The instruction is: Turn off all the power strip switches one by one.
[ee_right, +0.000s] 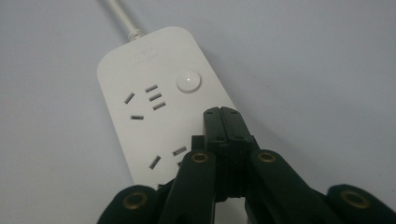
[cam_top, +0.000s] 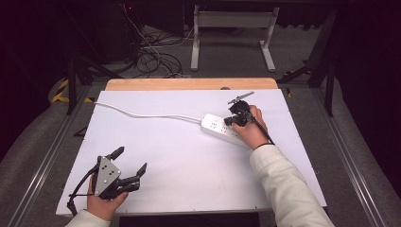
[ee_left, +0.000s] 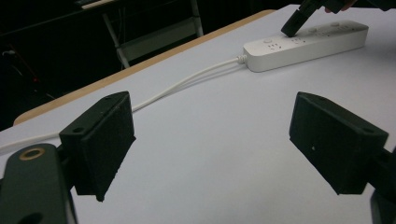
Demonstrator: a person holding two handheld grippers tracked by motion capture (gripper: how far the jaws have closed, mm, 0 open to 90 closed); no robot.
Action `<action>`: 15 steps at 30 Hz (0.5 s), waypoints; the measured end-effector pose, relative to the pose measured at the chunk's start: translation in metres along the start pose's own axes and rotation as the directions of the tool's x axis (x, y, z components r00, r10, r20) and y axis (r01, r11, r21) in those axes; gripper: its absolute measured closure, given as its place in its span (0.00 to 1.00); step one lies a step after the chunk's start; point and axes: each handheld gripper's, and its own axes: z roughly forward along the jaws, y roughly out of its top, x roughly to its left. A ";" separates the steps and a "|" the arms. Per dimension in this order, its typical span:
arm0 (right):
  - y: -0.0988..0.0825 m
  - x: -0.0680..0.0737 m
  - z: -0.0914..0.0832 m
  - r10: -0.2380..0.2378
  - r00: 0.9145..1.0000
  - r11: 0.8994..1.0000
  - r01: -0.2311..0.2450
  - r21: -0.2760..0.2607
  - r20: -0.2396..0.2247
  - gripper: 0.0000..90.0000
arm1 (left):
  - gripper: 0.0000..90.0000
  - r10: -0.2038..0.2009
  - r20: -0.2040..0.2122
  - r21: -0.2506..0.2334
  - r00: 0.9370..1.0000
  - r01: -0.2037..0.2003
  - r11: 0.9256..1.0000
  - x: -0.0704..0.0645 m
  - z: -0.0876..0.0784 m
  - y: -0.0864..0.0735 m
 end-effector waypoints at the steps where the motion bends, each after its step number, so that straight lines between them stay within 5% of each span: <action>1: 0.002 0.003 -0.005 -0.032 0.999 0.999 0.032 -0.007 0.031 1.00 | 0.16 0.001 0.000 0.001 1.000 -0.001 1.000 0.000 0.000 0.000; 5: 0.014 0.016 -0.028 -0.072 0.997 0.985 0.073 -0.156 0.012 1.00 | 0.16 -0.003 0.001 0.006 1.000 0.003 1.000 0.001 0.001 0.000; 15: 0.018 0.018 -0.027 -0.041 0.999 0.988 0.040 -0.147 -0.005 1.00 | 0.16 0.001 0.000 0.003 1.000 -0.001 1.000 0.000 0.001 0.000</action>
